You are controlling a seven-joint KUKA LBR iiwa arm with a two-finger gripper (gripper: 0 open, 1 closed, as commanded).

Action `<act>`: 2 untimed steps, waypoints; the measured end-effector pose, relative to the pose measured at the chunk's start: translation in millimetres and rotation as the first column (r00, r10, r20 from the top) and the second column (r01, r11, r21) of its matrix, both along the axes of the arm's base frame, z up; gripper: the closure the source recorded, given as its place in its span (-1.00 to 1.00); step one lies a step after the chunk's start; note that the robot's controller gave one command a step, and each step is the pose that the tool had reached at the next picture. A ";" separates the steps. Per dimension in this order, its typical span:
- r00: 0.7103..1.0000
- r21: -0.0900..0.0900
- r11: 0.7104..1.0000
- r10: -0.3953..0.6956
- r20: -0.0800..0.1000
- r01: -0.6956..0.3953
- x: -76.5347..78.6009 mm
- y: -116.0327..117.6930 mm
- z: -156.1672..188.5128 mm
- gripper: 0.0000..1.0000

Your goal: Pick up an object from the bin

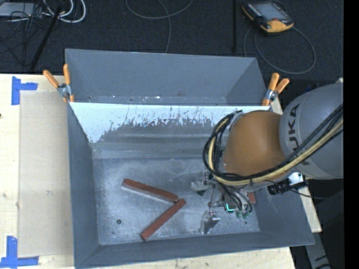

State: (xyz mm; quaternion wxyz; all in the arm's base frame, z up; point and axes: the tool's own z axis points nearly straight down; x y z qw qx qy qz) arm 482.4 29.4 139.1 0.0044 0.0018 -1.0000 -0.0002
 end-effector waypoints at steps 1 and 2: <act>1.000 0.000 1.000 -0.001 0.006 0.001 1.8 -0.1 2.7 -1.00; 0.971 -0.005 0.972 0.235 0.029 -0.235 41.1 57.7 -58.9 1.00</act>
Offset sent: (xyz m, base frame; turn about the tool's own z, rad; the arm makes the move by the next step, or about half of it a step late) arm 0.0327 0.0588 -0.0691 -0.2428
